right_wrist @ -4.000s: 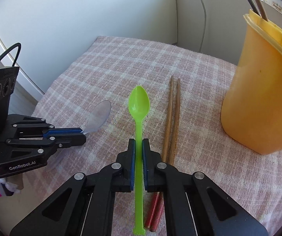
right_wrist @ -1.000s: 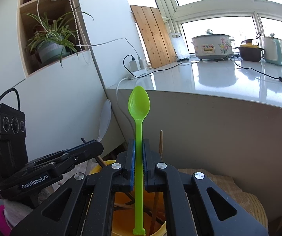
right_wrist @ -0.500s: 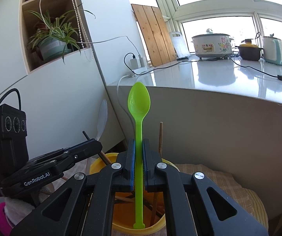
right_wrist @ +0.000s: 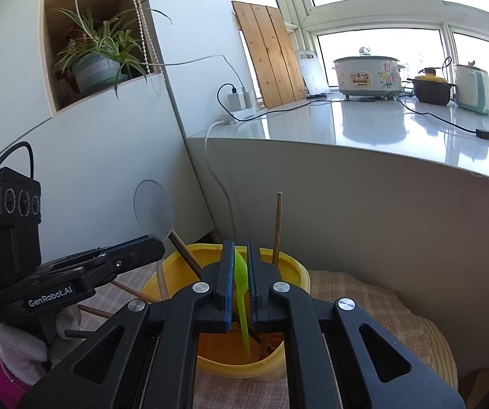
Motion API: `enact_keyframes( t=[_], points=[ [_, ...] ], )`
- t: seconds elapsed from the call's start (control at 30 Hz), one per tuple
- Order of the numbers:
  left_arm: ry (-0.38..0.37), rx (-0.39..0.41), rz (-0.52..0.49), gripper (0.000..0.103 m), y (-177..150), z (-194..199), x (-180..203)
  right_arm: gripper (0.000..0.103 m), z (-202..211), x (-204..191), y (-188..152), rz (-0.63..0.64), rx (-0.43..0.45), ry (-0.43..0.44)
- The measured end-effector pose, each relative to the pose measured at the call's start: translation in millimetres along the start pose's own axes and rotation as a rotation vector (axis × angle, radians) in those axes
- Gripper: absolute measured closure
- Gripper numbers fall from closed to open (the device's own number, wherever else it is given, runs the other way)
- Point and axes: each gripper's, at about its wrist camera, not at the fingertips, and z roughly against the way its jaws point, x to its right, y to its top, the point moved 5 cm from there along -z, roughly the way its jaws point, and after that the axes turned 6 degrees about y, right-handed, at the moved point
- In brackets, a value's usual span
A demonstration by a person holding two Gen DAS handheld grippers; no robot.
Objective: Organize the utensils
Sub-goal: 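Open both tools to drop the spoons inside the bucket, then move both open tools back toward the two remaining wooden chopsticks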
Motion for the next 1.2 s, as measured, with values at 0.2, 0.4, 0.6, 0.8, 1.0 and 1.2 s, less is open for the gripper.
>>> enact_keyframes(
  t=[0.2, 0.4, 0.6, 0.8, 1.0, 1.2],
  points=[
    [0.001, 0.02, -0.007, 0.082, -5.7, 21.3, 5.3, 0.081, 15.6, -7.9, -7.4, 0.003, 0.002, 0.007],
    [0.022, 0.041, -0.028, 0.082, -10.7, 47.6, 7.5, 0.081, 29.7, -14.6, -16.8, -0.01, -0.014, 0.014],
    [0.094, 0.023, -0.05, 0.082, -22.5, 68.2, -3.3, 0.081, 52.9, -20.6, -26.5, -0.019, -0.006, 0.009],
    [0.177, -0.087, -0.033, 0.079, -52.6, 67.0, -31.4, 0.081, 74.4, -27.0, -42.0, -0.015, -0.014, 0.007],
    [0.229, -0.26, 0.039, 0.079, -98.0, 43.1, -60.2, 0.081, 75.2, -36.3, -69.8, -0.016, -0.068, 0.009],
    [0.247, -0.381, 0.092, 0.079, -132.1, 15.8, -72.2, 0.081, 54.3, -50.7, -99.9, 0.001, -0.167, 0.025]
  ],
)
